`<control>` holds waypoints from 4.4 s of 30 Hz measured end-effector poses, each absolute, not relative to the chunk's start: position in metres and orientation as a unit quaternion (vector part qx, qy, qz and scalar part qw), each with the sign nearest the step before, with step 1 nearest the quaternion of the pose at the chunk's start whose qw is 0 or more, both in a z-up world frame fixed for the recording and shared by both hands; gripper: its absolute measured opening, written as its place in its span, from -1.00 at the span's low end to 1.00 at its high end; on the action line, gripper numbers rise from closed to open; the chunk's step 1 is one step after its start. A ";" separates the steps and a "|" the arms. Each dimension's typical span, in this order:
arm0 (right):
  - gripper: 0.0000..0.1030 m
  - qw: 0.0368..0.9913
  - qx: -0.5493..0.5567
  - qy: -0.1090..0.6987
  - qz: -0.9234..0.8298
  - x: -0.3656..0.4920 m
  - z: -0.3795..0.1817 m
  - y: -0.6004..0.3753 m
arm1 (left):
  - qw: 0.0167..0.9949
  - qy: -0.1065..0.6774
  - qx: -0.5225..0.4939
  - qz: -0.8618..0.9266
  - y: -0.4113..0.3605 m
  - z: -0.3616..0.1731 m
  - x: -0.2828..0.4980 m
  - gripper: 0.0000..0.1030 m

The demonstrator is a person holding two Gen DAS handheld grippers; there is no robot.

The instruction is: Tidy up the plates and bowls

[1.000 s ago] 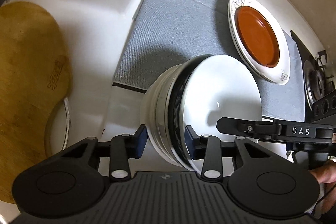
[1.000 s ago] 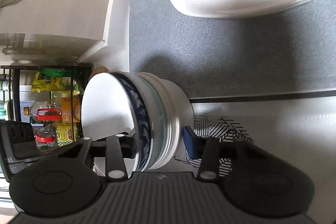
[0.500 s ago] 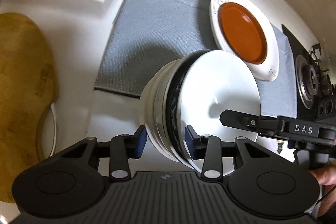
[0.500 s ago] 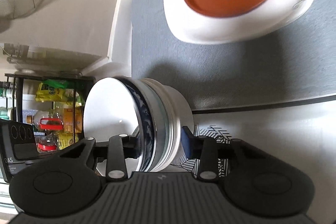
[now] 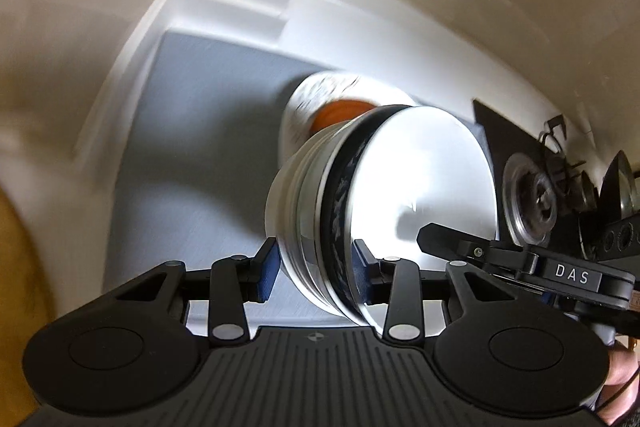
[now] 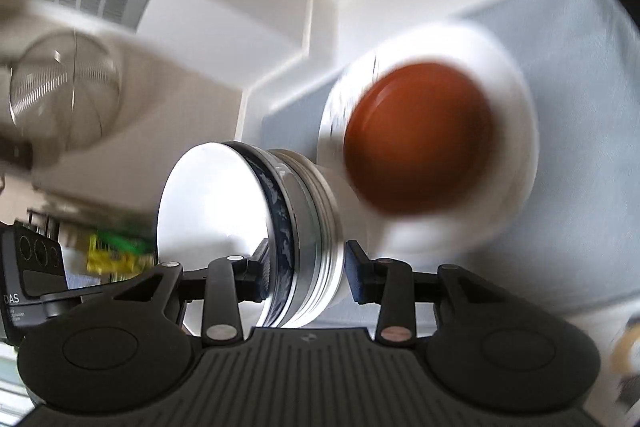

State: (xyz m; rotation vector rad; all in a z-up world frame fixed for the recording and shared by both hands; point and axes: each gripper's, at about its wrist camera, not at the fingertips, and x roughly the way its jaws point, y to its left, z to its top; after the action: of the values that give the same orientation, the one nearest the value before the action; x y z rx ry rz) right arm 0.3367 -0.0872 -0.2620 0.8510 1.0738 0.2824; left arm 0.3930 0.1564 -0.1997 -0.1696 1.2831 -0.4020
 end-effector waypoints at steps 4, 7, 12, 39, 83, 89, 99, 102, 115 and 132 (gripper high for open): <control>-0.20 0.778 0.379 0.489 0.104 0.363 -0.265 -0.106 | 0.770 0.601 -0.072 -0.201 0.131 -0.209 0.428 -0.19; -0.20 0.776 0.375 0.499 0.086 0.379 -0.279 -0.114 | 0.767 0.604 -0.064 -0.205 0.115 -0.225 0.448 -0.19; -0.20 0.775 0.368 0.511 0.058 0.396 -0.302 -0.125 | 0.749 0.624 -0.081 -0.207 0.101 -0.257 0.469 -0.19; 0.76 0.870 0.213 0.442 -0.040 0.285 -0.233 -0.077 | 0.886 0.443 -0.020 -0.138 0.149 -0.156 0.354 0.51; 0.99 0.887 0.135 0.441 0.009 0.003 -0.033 -0.090 | 0.910 0.406 0.079 -0.035 0.023 0.029 0.000 0.92; 0.99 0.885 0.131 0.446 0.007 -0.001 -0.035 -0.090 | 0.907 0.412 0.079 -0.033 0.022 0.026 -0.005 0.92; 0.99 0.889 0.125 0.440 0.002 -0.012 -0.034 -0.095 | 0.908 0.410 0.085 -0.031 0.017 0.027 -0.014 0.92; 0.99 0.889 0.130 0.439 0.000 -0.014 -0.035 -0.098 | 0.909 0.407 0.087 -0.032 0.015 0.027 -0.017 0.92; 0.99 0.889 0.145 0.435 -0.001 -0.017 -0.036 -0.108 | 0.912 0.399 0.091 -0.039 0.007 0.027 -0.018 0.92; 0.99 0.887 0.140 0.439 -0.006 -0.011 -0.040 -0.108 | 0.906 0.409 0.097 -0.041 0.004 0.022 -0.011 0.92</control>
State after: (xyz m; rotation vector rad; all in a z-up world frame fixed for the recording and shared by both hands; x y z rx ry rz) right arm -0.0115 -0.1083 -0.0402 0.2912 0.9134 -0.0115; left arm -0.0106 0.0043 0.0219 0.2001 0.8454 -0.0853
